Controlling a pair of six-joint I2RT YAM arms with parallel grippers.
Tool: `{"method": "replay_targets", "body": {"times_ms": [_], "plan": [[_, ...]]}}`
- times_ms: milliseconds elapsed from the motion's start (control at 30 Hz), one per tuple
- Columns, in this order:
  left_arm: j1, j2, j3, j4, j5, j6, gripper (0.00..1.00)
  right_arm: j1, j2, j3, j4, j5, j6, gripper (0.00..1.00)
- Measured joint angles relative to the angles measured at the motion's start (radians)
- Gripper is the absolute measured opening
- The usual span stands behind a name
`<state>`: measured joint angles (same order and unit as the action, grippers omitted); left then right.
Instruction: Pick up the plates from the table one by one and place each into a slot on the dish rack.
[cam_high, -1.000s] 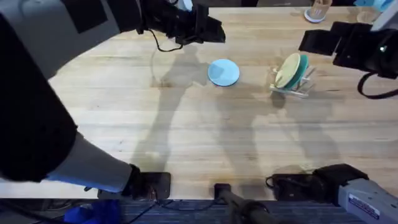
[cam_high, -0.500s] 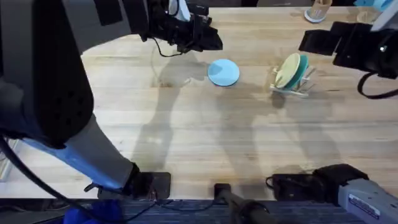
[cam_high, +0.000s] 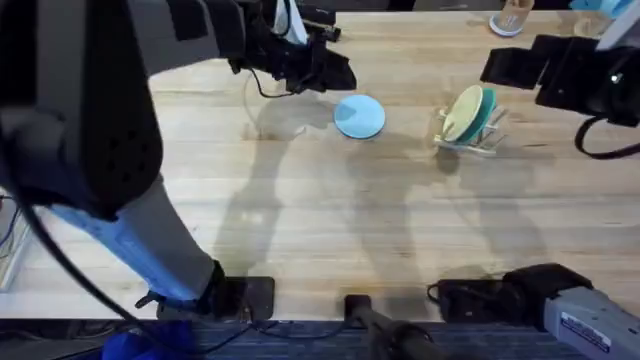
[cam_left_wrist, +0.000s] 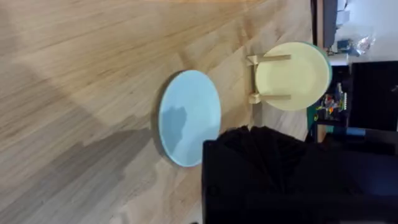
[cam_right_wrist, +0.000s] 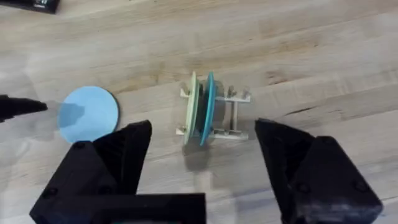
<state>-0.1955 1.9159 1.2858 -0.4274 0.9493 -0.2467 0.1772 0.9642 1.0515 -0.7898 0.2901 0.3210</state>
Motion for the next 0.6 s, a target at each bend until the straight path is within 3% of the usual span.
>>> {"method": "replay_targets", "body": {"times_ms": [600], "plan": [[0.000,0.182,0.000,0.001,0.009,0.000,0.039,0.000,0.000,0.000,0.000,0.000,0.000,0.996]]}}
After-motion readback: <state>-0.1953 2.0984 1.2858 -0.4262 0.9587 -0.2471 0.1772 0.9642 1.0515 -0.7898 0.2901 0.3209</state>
